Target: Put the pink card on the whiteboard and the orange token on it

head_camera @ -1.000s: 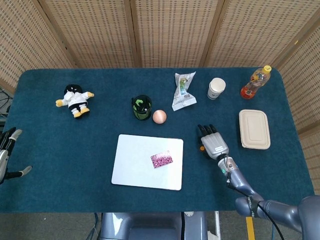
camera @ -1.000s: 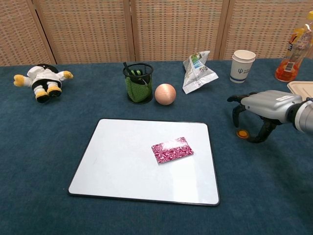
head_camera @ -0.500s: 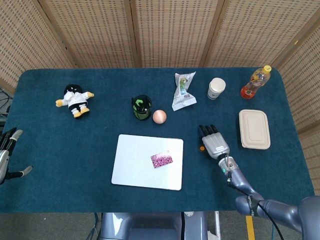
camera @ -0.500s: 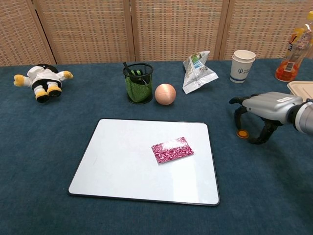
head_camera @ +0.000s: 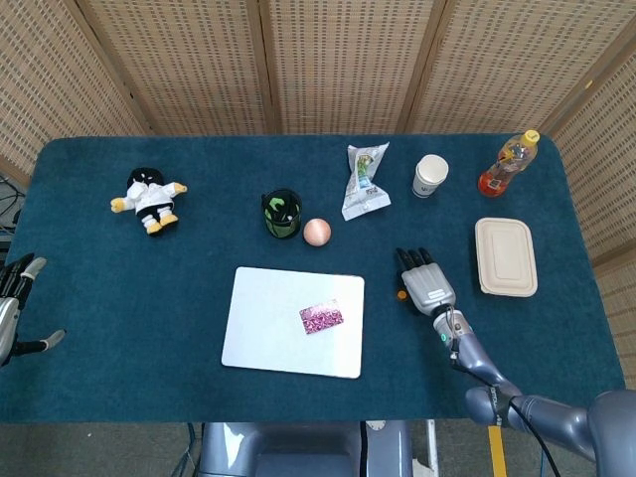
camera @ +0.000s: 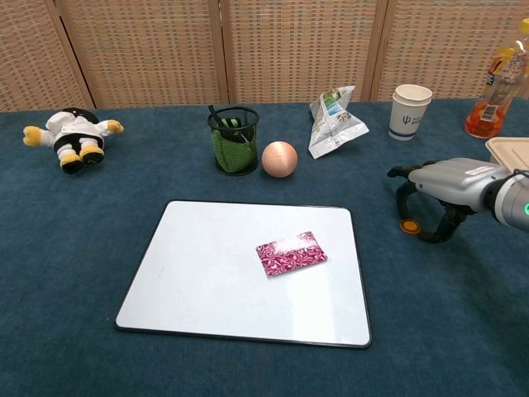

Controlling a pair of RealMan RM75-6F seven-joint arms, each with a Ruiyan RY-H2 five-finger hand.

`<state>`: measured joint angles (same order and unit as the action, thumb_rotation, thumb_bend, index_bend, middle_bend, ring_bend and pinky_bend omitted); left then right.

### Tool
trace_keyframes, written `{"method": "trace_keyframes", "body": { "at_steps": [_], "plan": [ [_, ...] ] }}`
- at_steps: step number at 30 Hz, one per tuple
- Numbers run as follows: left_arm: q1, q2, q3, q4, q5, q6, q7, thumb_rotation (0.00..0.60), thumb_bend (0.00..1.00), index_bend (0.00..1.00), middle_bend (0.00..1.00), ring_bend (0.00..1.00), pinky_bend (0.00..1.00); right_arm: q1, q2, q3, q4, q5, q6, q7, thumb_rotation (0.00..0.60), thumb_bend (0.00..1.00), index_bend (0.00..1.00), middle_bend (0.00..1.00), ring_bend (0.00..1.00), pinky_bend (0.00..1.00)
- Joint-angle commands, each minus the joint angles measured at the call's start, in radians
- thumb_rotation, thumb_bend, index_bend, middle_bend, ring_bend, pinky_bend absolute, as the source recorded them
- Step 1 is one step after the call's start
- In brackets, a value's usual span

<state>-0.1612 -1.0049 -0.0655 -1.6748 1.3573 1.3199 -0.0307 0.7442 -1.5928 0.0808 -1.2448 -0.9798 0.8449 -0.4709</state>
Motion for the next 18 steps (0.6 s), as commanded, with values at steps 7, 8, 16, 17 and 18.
{"method": "trace_keyframes", "body": {
  "at_steps": [7,8,16,17,18],
  "plan": [
    [0.0,0.0,0.001,0.0,0.0,0.0,0.001,0.6,0.0,0.0,0.0,0.0,0.0,-0.003,0.006,0.006,-0.012,-0.007,0.011,-0.005,0.6,0.39,0.57,0.03,0.0,0.0],
    [0.0,-0.001,0.001,0.0,0.0,0.0,0.0,0.6,0.0,0.0,0.0,0.0,0.0,-0.003,0.007,0.007,-0.014,-0.009,0.012,-0.005,0.6,0.39,0.57,0.04,0.0,0.0],
    [0.0,0.001,0.001,0.0,0.0,-0.001,-0.002,0.6,0.0,0.0,0.0,0.0,0.0,-0.002,0.02,0.017,-0.054,-0.022,0.026,-0.011,0.6,0.39,0.57,0.04,0.0,0.0],
    [0.0,0.001,0.001,-0.001,0.0,-0.001,-0.002,0.6,0.0,0.0,0.0,0.0,0.0,0.0,0.023,0.02,-0.062,-0.022,0.028,-0.014,0.6,0.39,0.57,0.04,0.0,0.0],
    [0.0,0.002,0.001,-0.001,0.0,-0.002,-0.002,0.6,0.0,0.0,0.0,0.0,0.0,0.002,0.027,0.025,-0.073,-0.021,0.03,-0.015,0.6,0.39,0.57,0.04,0.0,0.0]
  ]
}}
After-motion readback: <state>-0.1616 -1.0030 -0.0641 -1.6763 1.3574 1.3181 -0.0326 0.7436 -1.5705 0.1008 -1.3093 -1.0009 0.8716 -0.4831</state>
